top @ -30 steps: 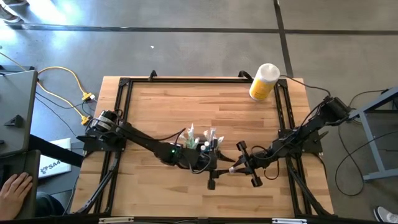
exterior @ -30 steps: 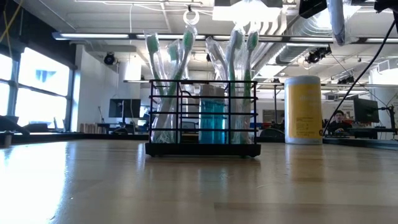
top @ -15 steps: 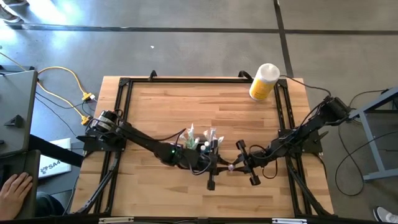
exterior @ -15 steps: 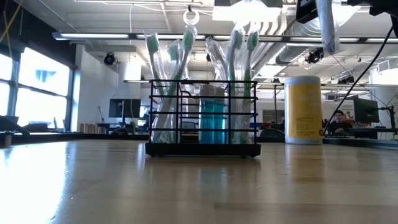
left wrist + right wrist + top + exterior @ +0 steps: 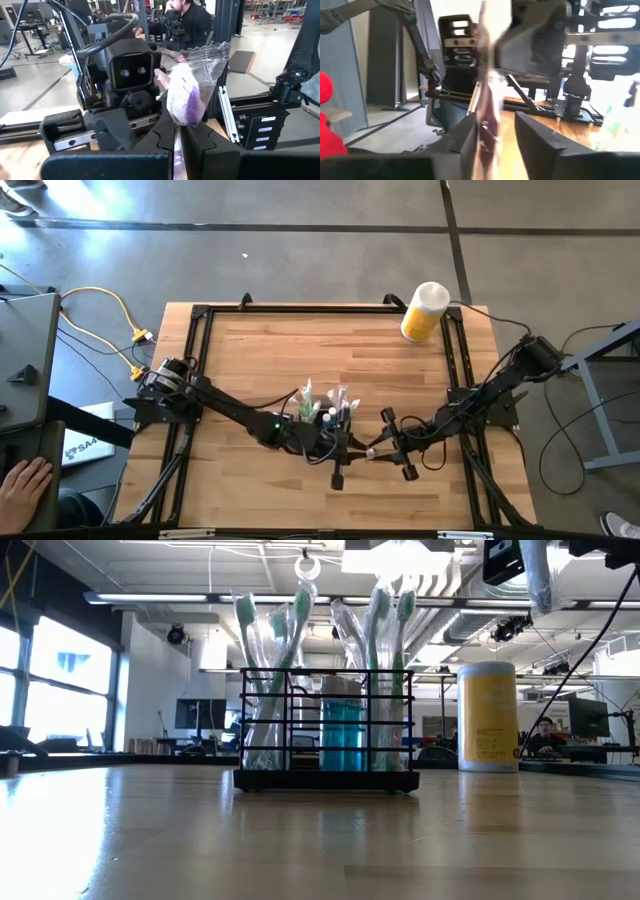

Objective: Pick & Place toothbrushing station
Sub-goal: Put the violet toothbrush into the black wire organizer

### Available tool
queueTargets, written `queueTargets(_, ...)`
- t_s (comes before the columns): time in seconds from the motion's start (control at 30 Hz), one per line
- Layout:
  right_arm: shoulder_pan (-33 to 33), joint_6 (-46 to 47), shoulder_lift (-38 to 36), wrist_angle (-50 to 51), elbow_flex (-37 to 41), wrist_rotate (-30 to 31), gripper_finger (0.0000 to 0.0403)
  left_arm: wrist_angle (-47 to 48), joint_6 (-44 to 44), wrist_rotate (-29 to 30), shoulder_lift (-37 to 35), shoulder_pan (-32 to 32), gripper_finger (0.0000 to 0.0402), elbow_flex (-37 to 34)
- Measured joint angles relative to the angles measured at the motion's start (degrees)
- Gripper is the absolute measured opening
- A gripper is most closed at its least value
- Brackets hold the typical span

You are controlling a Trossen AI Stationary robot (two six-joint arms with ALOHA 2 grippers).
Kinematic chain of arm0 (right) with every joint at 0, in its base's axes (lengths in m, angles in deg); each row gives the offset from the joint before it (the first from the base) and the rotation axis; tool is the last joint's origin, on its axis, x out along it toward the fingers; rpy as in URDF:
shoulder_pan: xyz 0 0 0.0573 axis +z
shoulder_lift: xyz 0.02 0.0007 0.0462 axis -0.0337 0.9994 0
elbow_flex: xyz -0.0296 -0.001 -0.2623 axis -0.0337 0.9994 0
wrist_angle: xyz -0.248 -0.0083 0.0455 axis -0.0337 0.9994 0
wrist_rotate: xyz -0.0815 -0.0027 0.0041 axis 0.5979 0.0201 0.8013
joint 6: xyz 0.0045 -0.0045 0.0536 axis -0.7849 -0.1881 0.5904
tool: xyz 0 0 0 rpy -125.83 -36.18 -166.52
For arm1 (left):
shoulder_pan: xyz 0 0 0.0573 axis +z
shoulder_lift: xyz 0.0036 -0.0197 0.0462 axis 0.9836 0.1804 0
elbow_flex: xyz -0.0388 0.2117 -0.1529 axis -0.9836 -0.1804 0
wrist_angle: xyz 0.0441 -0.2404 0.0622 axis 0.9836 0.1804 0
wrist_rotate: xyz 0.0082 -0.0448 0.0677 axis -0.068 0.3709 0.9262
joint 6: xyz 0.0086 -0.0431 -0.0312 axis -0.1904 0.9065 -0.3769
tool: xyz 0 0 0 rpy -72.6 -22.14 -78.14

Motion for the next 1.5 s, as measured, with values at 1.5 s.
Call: queueTargets(1.5,16.7,-35.8,0.0,-2.4,0.0,62.2,0.0258,53.3,25.1,50.7,-20.2,-12.6,0.0002,0.1)
